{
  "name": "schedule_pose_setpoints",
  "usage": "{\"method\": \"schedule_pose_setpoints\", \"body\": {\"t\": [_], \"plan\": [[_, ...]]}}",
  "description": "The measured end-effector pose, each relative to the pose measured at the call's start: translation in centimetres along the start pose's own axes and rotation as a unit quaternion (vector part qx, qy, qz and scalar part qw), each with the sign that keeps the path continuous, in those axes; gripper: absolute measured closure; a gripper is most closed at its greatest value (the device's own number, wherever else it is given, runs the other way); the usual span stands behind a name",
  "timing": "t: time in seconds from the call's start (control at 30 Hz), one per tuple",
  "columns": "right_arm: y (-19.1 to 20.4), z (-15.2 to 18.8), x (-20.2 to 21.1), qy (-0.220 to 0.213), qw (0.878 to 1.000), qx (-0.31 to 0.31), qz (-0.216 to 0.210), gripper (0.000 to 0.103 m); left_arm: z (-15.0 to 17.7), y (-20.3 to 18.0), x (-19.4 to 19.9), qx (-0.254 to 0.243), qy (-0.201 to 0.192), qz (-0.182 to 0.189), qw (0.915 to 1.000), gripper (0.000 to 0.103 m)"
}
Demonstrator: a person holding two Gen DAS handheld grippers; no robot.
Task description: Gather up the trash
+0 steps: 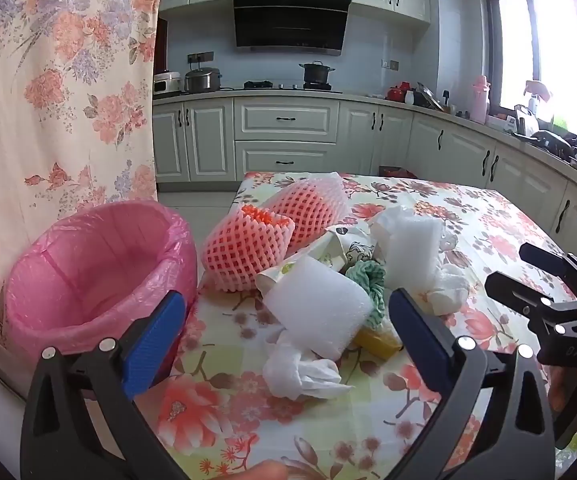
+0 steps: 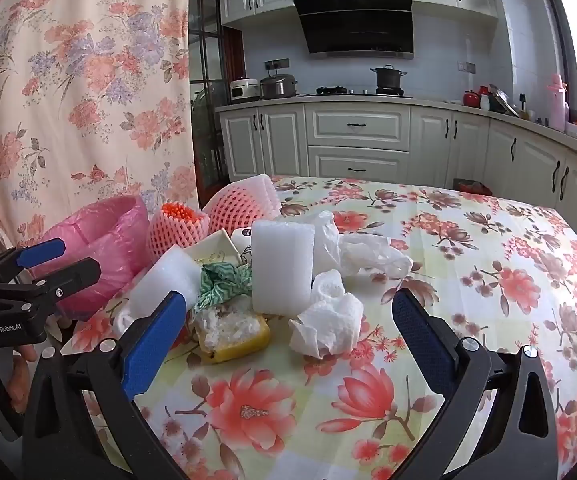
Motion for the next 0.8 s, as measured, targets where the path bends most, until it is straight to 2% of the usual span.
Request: {"method": "schedule_pose_setpoints", "body": {"t": [0.23,0.8], "plan": [[-0.03,0.06,-0.03,-0.001,1.000,0.001,0.001,0.007,0.11,0.81,0.08,0.021,0.001,0.008,0.9997,0.005],[0.02,0.15,-0.01,-0.001,1.000,0.002,0.001,0.007,0.19,0.17,-0.15,0.007,0.002,0.001,1.0000,0.005]]}}
Point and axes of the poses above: each gripper's, at about its wrist camera, not at the fingertips, and x roughly against the way its jaws point, y to its left, z to its underside, the point moved 5 cm from there along -x, roughly the way its jaws point, and after that the axes turned 15 degrees about -x, right-handed, at the moved point
